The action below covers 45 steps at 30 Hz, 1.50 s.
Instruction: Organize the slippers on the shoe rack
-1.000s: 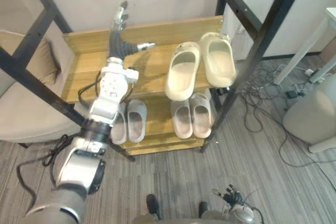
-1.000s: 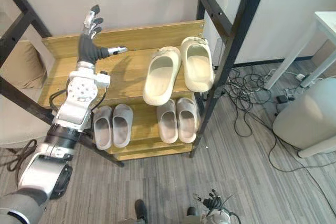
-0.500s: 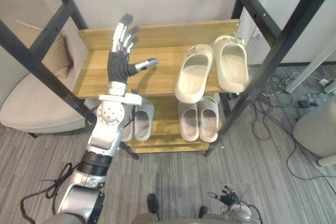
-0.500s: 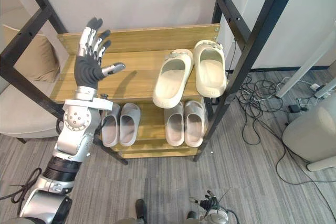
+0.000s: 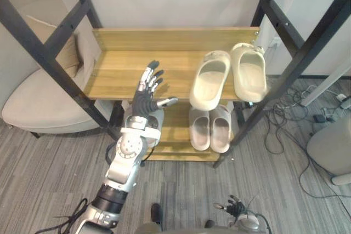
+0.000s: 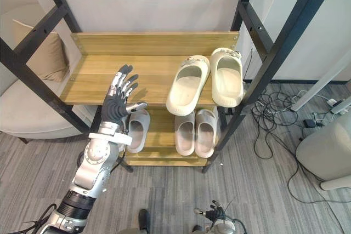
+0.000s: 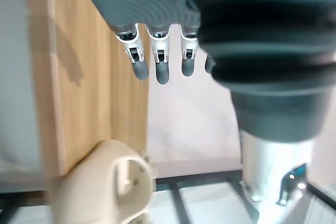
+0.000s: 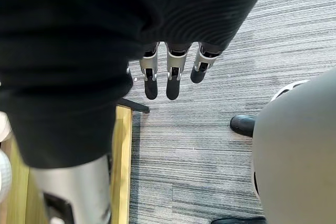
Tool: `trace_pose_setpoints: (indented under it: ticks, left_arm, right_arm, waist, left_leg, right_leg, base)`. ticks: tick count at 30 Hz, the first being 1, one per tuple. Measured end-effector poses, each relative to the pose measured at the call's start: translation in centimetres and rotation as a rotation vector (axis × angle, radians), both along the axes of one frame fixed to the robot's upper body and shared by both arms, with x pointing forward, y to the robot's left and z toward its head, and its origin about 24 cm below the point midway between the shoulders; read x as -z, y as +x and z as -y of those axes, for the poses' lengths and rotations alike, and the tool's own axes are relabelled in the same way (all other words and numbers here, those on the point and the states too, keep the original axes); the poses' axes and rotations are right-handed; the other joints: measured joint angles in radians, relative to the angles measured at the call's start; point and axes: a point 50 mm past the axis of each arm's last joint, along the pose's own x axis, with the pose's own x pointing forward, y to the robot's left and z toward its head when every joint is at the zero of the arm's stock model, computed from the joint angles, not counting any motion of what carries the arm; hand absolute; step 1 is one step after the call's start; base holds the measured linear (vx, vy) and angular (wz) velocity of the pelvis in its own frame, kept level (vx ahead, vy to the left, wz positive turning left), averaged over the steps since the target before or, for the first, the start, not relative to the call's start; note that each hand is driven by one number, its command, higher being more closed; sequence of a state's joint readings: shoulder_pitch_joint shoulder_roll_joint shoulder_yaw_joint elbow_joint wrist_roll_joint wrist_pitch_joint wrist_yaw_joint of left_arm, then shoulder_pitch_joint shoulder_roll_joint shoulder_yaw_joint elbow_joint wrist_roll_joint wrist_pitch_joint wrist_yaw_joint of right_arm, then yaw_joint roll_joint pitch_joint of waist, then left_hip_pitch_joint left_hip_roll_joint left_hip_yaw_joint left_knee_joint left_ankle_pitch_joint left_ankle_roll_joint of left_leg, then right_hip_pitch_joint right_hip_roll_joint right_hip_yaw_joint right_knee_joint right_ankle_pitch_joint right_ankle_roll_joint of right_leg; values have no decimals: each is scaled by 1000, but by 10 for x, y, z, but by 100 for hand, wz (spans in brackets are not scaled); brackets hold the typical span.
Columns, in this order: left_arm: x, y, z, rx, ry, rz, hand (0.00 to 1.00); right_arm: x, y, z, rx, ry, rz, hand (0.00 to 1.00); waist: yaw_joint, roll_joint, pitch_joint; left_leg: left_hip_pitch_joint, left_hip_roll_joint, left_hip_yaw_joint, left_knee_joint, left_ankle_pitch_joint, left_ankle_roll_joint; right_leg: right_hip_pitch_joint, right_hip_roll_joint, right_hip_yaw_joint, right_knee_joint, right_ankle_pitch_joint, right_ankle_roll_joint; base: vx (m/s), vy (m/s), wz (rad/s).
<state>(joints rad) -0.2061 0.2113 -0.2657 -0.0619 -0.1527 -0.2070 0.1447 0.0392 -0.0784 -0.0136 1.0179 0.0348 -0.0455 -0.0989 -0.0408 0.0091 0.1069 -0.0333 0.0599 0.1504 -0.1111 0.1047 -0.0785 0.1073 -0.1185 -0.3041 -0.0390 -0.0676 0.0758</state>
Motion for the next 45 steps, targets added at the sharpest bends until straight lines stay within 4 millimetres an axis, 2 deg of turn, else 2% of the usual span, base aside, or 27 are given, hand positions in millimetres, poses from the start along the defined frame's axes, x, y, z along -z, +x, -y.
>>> trace_pose_setpoints:
  ticks: [6,10,16,19,28,34,45]
  left_arm:
    - [25,0,5,-16,137,-78,0]
    - [28,-1,9,-10,124,-88,0]
    - [32,-4,21,32,118,-104,0]
    - [42,-6,28,62,131,-145,0]
    - [43,-8,38,92,123,-152,0]
    - [47,-5,51,139,125,-179,0]
    - [37,4,66,186,132,-164,0]
  right_arm:
    - [0,0,-3,-38,-13,-2,0]
    - [2,-2,-6,-36,-11,-13,0]
    - [2,-3,-8,-30,-12,-17,0]
    - [2,-3,-9,-30,-13,-16,0]
    - [2,-3,-9,-31,-19,-17,0]
    - [2,-3,-9,-31,-20,-17,0]
    - [2,-1,-9,-32,-20,-12,0]
  waist:
    - [-1,-9,-5]
    - [-1,-21,-13]
    - [-1,-25,-15]
    - [-1,-24,-16]
    - [-5,-24,-20]
    - [-9,-21,-23]
    - [-23,-20,-23]
  left_leg:
    - [0,0,-1,0,0,0]
    - [0,-1,-2,0,0,0]
    - [2,-2,-4,0,0,0]
    - [2,-2,-4,0,0,0]
    - [2,-2,-5,0,0,0]
    - [2,-2,-5,0,0,0]
    - [1,-1,6,0,0,-1]
  right_leg:
    - [1,0,-1,0,0,0]
    - [2,-1,-3,0,-1,2]
    - [5,-1,-6,0,-2,3]
    - [5,-2,-6,0,-2,3]
    - [6,-2,-9,-1,-3,4]
    - [6,-2,-8,-1,-3,4]
    - [-1,-2,5,0,-2,4]
  base:
    - [0,0,0]
    - [0,0,0]
    - [0,0,0]
    - [0,0,0]
    - [0,0,0]
    - [0,0,0]
    - [0,0,-2]
